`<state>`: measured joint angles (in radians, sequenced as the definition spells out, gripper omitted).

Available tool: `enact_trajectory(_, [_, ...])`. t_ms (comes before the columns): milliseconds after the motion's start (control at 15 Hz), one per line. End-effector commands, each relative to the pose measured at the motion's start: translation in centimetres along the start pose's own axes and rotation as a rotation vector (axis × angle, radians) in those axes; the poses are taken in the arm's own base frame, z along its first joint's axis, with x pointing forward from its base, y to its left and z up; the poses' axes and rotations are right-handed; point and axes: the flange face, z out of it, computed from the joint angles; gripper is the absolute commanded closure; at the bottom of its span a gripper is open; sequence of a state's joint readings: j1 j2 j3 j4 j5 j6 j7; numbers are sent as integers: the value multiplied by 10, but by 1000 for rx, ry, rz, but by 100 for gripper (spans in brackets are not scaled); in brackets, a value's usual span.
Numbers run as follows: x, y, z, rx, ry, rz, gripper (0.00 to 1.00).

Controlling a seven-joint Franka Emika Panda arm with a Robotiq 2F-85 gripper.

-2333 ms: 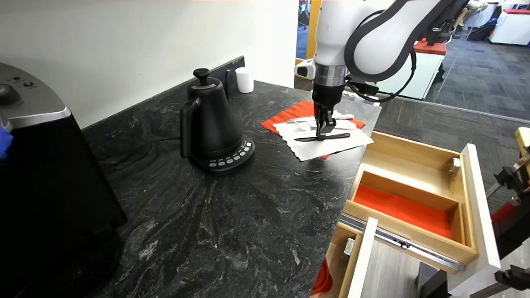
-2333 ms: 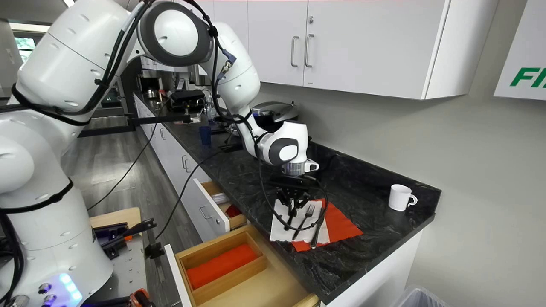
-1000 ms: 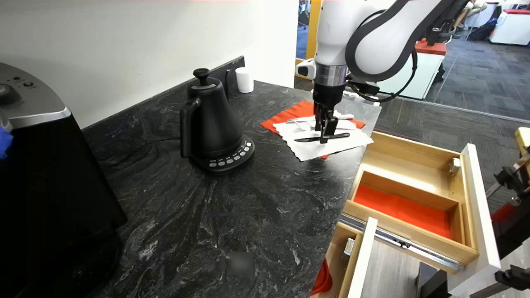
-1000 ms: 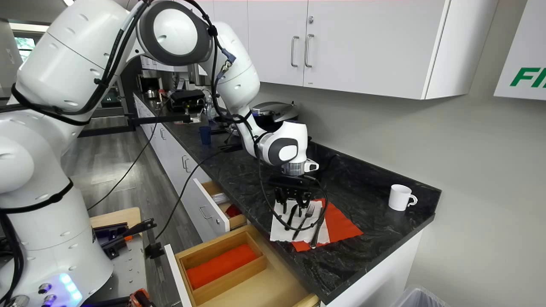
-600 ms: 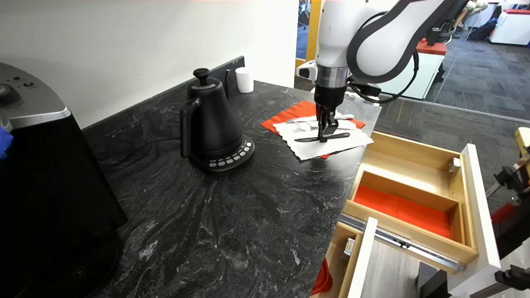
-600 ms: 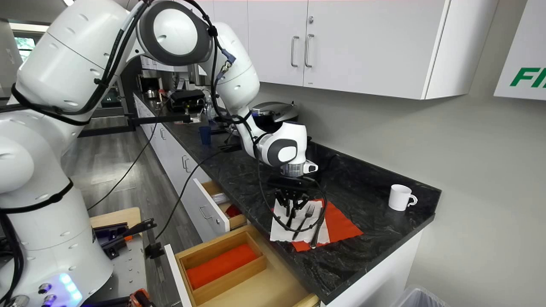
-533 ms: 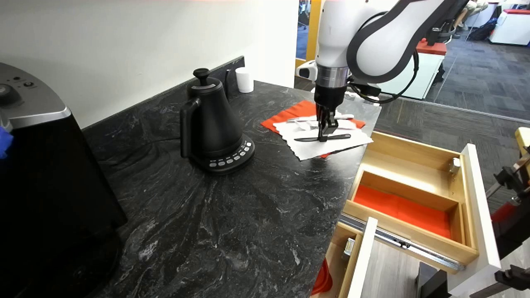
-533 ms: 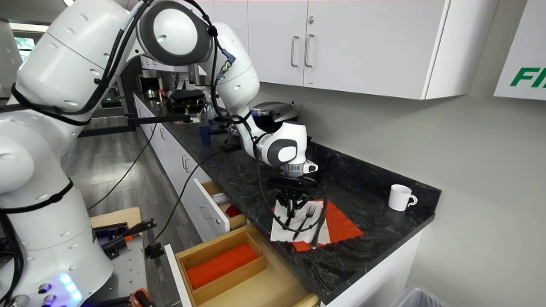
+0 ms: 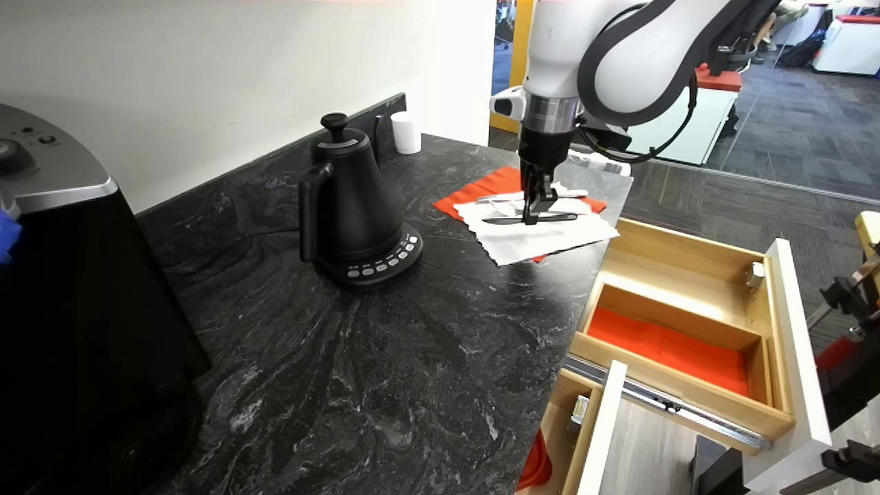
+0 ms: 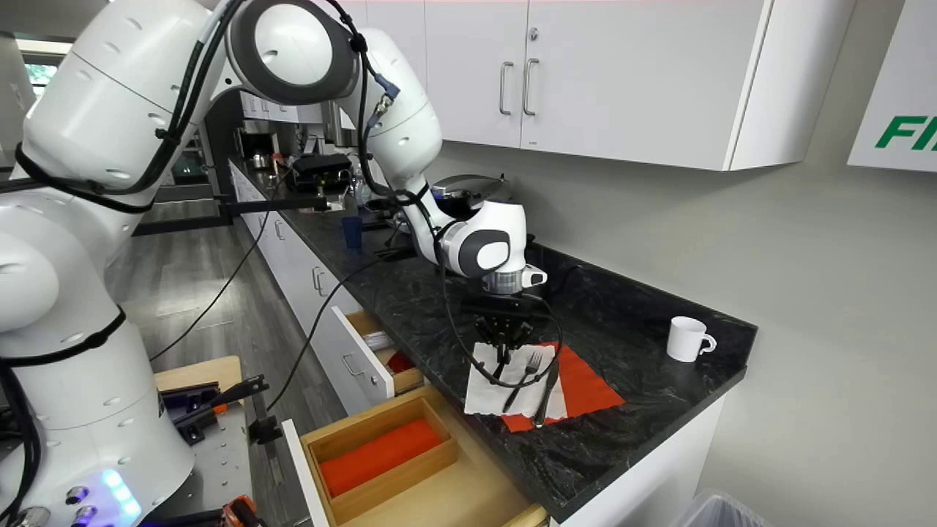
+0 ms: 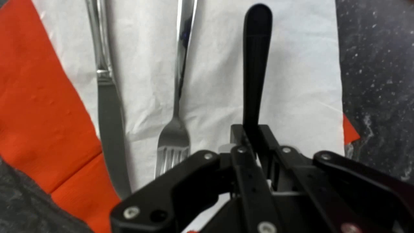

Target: Move the cutlery from the counter to the tray in the drawer

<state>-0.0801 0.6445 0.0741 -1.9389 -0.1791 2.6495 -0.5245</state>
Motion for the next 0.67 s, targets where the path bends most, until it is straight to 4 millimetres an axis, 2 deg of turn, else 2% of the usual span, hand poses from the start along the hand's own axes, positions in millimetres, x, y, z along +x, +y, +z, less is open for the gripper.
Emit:
enact_trajectory(0, [-3, -6, -48, -54, 30, 23, 94])
enact_trajectory(133, [-2, -5, -58, -57, 33, 43, 94])
enact_trajectory(333, [-5, -6, -62, -49, 28, 85, 94])
enact_trajectory(600, [-13, -23, -73, -47, 49, 205, 95])
